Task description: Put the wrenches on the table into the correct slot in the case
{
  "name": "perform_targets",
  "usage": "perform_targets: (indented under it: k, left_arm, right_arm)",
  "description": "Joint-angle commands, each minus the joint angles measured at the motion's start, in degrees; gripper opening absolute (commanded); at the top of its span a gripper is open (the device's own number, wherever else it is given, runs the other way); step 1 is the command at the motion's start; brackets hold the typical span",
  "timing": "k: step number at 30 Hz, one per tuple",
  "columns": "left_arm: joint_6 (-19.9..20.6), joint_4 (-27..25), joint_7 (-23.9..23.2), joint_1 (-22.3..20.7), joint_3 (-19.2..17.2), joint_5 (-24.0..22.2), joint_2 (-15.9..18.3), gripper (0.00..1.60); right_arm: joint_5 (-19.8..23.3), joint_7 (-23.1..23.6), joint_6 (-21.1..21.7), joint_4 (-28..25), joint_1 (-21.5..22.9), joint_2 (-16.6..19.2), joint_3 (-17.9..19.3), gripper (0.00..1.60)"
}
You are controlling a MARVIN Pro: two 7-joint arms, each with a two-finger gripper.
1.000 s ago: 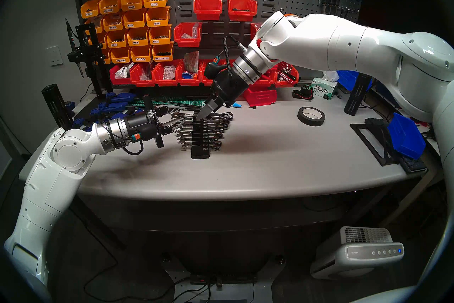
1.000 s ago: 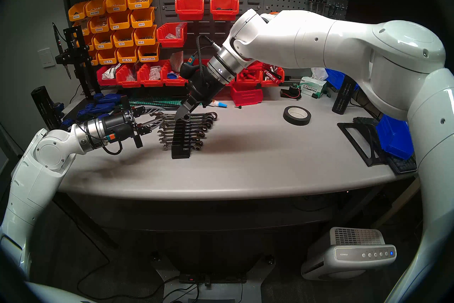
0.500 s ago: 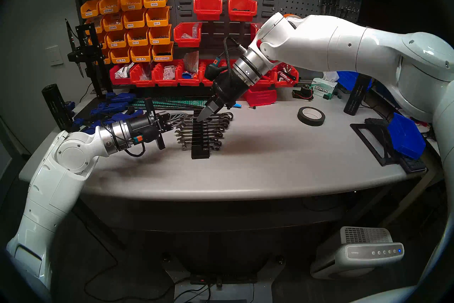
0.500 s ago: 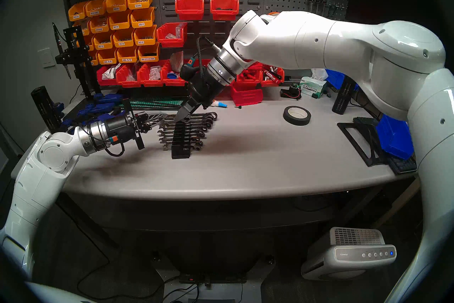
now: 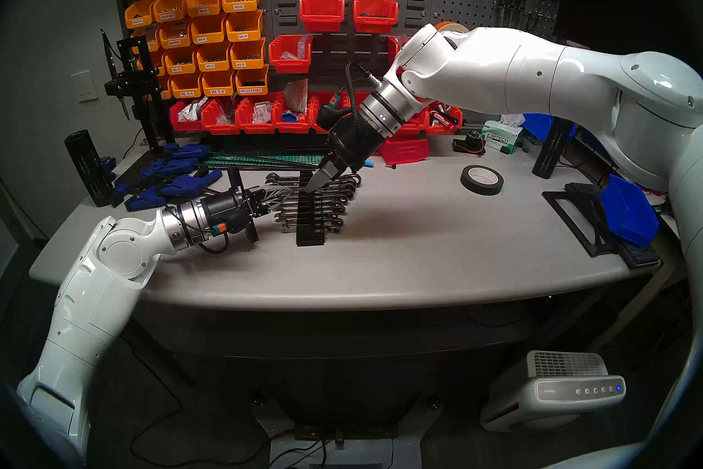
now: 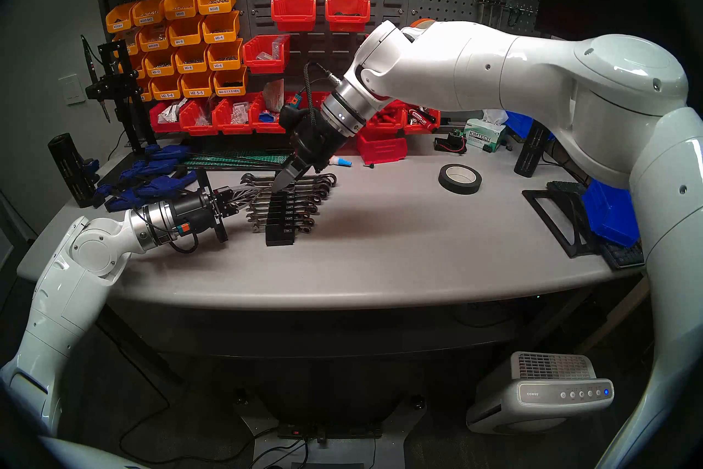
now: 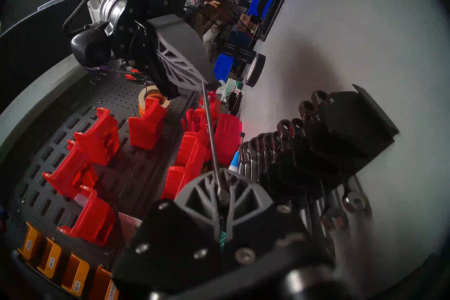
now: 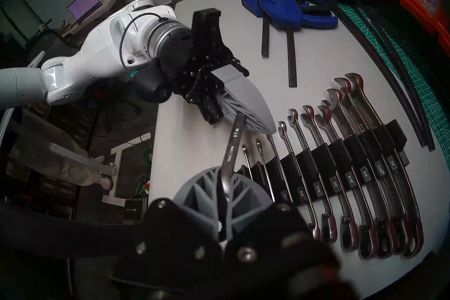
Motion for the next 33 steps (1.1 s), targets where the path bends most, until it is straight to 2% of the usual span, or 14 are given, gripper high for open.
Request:
perform_targets:
  k: [1,2,3,4,5,13,24,29,32,33]
  left_arm:
    - [-0.24,-0.71,0.53,-0.32,-1.11,-0.52,0.28,0.00]
    - [-0.08,-0.51,0.48,-0.68,-1.00,-0.46,0.17,0.00]
    - [-0.25,-0.18,0.67,-0.99,-0.93,-0.56,-0.12,0.00]
    - [-0.19,0.01,0.63,-1.49,-0.76,-0.21,-0.23,0.00]
    - [0.10,0.12,0.55,-1.76,-0.63,-0.30,-0.31,0.00]
    - [-1.11,4.60,1.26,-4.45,1.19,1.85,-2.48,0.00]
    - [-6.21,11.56,5.01,-5.95,2.25,6.45,-4.77,0.00]
    - [-6.55,12.81,7.44,-6.30,1.28,6.61,-5.69,0.00]
    - [-5.69,12.37,7.96,-6.14,0.71,5.17,-5.66,0.00]
    - [-4.49,11.44,8.17,-5.43,-0.08,2.94,-5.27,0.00]
  right_arm:
    - [-0.50,-0.66,-3.20,-0.48,1.97,0.49,1.95,0.35]
    - [-1.26,-0.93,-4.55,-1.07,2.06,0.69,1.87,0.34]
    - [-1.08,-1.32,-4.73,-1.41,1.91,0.91,1.99,0.14]
    - [-2.09,-0.77,-5.10,-1.75,2.24,0.79,1.33,0.11]
    - [-2.09,-1.21,-5.32,-2.15,2.17,1.02,1.35,0.00]
    - [-2.01,-1.82,-5.35,-3.37,1.72,1.71,1.39,0.00]
    - [-1.85,-1.98,-5.46,-2.71,1.22,1.60,1.02,0.00]
    - [-1.05,-1.43,-5.14,-2.08,1.16,1.93,1.30,0.00]
    - [-0.85,-0.80,-5.29,-1.38,1.05,1.91,1.38,0.00]
    - [0.11,-0.42,-5.60,-0.80,0.64,2.28,1.91,0.00]
